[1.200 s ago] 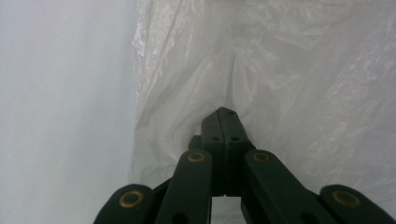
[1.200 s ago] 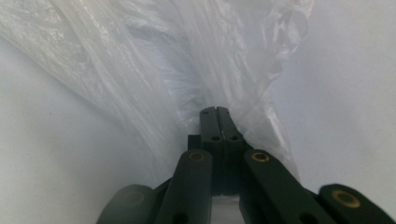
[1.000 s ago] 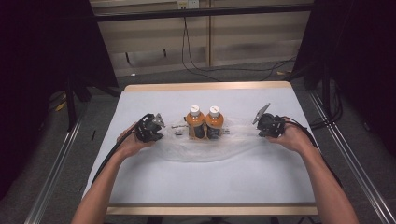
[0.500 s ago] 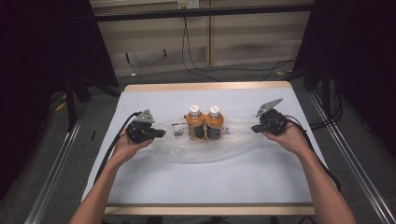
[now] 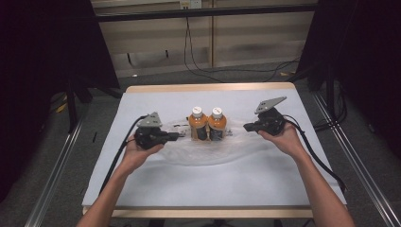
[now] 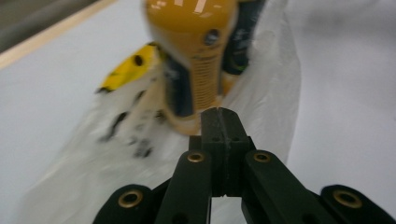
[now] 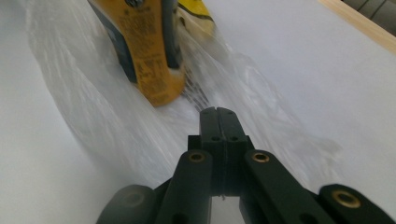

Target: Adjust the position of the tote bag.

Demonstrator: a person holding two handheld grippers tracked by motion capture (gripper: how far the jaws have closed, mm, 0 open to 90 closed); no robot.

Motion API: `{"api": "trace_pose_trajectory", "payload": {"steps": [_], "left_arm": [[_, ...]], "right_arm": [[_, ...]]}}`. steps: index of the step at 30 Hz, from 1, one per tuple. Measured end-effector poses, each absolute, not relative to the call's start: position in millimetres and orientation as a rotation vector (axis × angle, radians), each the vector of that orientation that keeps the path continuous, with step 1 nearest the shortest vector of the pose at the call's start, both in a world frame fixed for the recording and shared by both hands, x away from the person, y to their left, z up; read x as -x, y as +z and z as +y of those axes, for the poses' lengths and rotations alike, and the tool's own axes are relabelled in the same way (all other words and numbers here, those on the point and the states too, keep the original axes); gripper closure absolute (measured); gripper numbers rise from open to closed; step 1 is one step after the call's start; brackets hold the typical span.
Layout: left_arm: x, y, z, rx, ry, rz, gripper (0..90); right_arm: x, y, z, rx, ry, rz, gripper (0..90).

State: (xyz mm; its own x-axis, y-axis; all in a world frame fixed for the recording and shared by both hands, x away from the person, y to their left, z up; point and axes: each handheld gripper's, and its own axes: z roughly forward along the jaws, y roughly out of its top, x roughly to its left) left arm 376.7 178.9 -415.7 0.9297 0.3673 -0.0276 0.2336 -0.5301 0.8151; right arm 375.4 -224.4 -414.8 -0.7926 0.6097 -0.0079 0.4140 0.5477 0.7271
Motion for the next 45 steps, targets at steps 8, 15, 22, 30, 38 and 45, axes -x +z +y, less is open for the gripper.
{"api": "trace_pose_trajectory", "payload": {"steps": [8, 15, 22, 30, 38, 45], "left_arm": [[-373, -432, 123, -2.259, 0.171, 0.328, 90.0], [-378, -436, 93, -2.266, 0.194, 0.323, 90.0], [-376, -446, 76, -2.293, 0.224, 0.310, 90.0], [-378, -461, 75, -2.354, 0.243, 0.344, 90.0], [-375, -471, 79, -2.400, 0.244, 0.339, 90.0], [-373, -477, 81, -2.401, 0.205, 0.333, 90.0]], "right_arm": [[-386, -433, -198, -0.856, 1.117, 2.572, 90.0], [-397, -433, -188, -0.860, 1.100, 2.589, 90.0], [-410, -439, -181, -0.889, 1.077, 2.600, 90.0], [-423, -456, -173, -0.943, 1.064, 2.625, 90.0], [-438, -475, -166, -0.986, 1.031, 2.653, 90.0], [-449, -480, -166, -1.083, 1.072, 2.648, 90.0]]}}
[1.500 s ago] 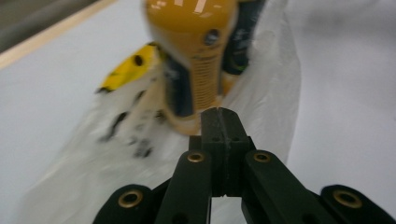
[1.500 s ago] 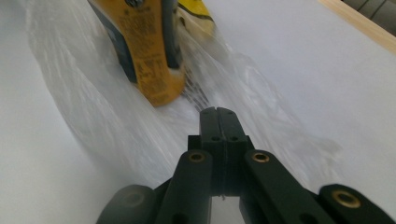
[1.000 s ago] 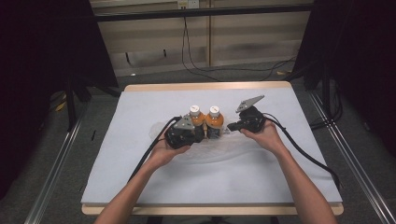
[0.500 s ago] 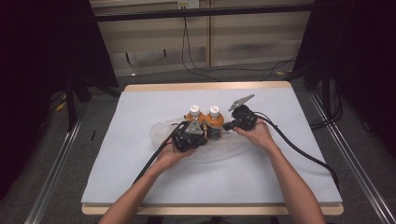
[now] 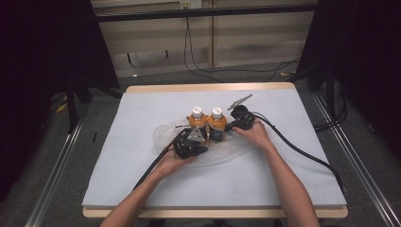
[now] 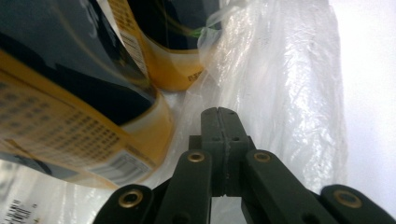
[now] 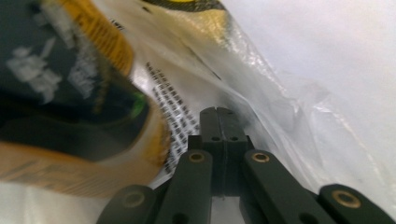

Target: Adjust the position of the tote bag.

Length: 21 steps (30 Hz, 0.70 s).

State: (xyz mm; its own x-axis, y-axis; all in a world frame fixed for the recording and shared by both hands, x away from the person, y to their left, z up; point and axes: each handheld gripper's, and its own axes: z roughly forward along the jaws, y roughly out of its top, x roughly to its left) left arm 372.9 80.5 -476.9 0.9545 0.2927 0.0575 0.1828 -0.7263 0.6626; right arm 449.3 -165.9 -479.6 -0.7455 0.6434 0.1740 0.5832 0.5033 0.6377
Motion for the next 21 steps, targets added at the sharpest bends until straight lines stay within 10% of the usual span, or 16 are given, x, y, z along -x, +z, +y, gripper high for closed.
{"api": "trace_pose_trajectory", "payload": {"steps": [21], "left_arm": [[-348, -475, 87, -2.416, 0.078, 0.227, 90.0]], "right_arm": [[-484, -481, -150, -1.195, 1.073, 2.594, 90.0]]}}
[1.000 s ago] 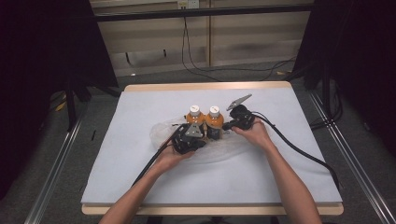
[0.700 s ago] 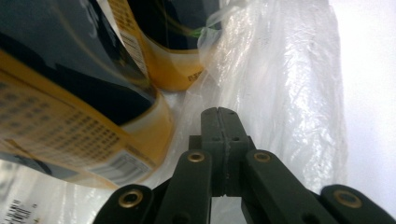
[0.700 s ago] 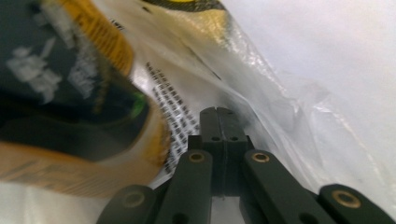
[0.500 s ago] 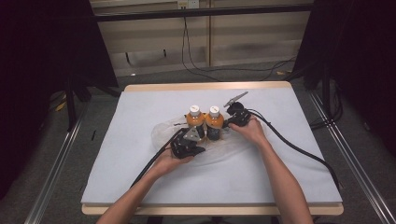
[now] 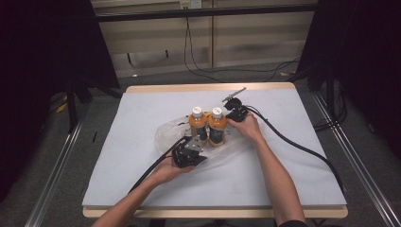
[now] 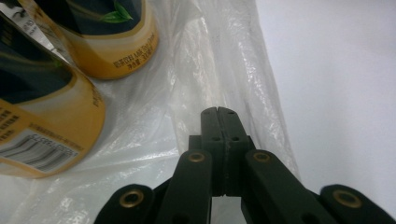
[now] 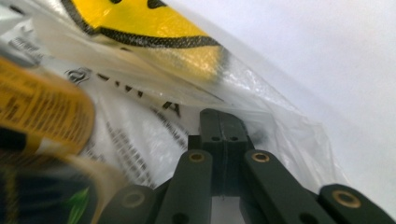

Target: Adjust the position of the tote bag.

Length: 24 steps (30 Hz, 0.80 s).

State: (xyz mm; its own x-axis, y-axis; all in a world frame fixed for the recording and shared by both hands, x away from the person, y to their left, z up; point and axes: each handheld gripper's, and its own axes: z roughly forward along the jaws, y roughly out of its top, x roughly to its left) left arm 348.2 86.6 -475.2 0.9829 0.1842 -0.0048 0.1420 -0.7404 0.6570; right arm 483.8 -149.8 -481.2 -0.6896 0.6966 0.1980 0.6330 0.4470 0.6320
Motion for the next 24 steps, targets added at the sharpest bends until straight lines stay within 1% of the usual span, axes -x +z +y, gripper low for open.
{"api": "trace_pose_trajectory", "payload": {"steps": [5, 9, 13, 21, 22, 24], "left_arm": [[-344, -475, 87, -2.417, 0.085, 0.210, 90.0], [-339, -477, 88, -2.396, 0.047, 0.189, 90.0], [-335, -474, 87, -2.423, 0.058, 0.176, 90.0], [-329, -475, 88, -2.413, 0.037, 0.158, 90.0], [-328, -473, 89, -2.425, 0.022, 0.146, 90.0], [-325, -472, 91, -2.449, 0.039, 0.147, 90.0]], "right_arm": [[-489, -480, -143, -1.192, 1.022, 2.566, 90.0], [-489, -479, -136, -1.199, 0.975, 2.527, 90.0], [-491, -480, -136, -1.224, 0.972, 2.491, 90.0], [-496, -481, -135, -1.254, 0.944, 2.438, 90.0], [-496, -481, -134, -1.255, 0.938, 2.434, 90.0], [-497, -480, -132, -1.260, 0.919, 2.422, 90.0]]}}
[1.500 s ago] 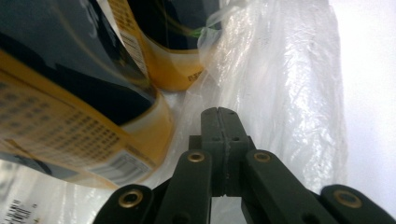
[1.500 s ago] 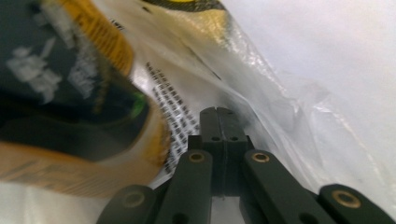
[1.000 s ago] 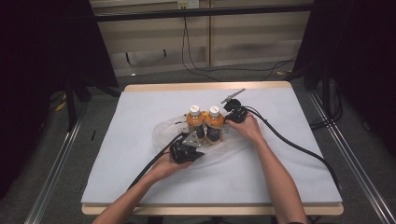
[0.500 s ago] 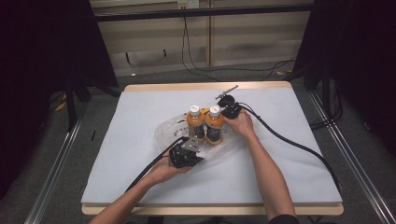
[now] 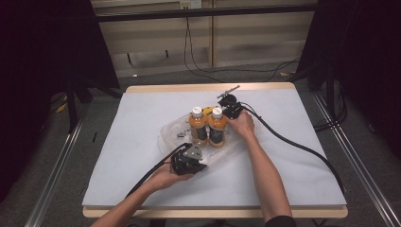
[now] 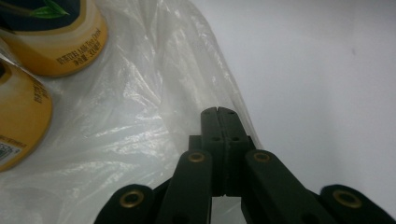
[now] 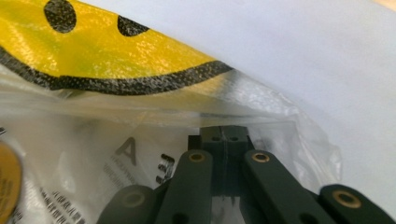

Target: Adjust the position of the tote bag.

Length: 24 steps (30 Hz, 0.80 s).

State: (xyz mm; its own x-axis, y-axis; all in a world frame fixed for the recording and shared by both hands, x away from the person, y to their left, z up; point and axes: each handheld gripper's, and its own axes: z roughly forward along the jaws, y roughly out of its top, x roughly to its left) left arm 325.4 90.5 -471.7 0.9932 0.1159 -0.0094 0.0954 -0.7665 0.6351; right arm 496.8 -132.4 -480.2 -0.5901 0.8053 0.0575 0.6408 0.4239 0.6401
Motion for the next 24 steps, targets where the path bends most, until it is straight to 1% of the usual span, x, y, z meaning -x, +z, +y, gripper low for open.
{"api": "trace_pose_trajectory", "payload": {"steps": [4, 9, 10, 13, 16, 24], "left_arm": [[-325, -473, 92, -2.422, 0.017, 0.143, 90.0], [-321, -474, 96, -2.415, 0.028, 0.148, 90.0], [-321, -472, 98, -2.430, 0.007, 0.142, 90.0], [-320, -471, 99, -2.447, 0.030, 0.150, 90.0], [-321, -473, 99, -2.424, 0.014, 0.154, 90.0], [-334, -475, 100, -2.398, 0.025, 0.216, 90.0]], "right_arm": [[-499, -479, -130, -1.271, 0.887, 2.407, 90.0], [-501, -481, -131, -1.295, 0.882, 2.364, 90.0], [-501, -481, -130, -1.292, 0.872, 2.354, 90.0], [-500, -481, -130, -1.298, 0.852, 2.333, 90.0], [-500, -480, -130, -1.313, 0.858, 2.343, 90.0], [-489, -478, -127, -1.228, 0.916, 2.458, 90.0]]}}
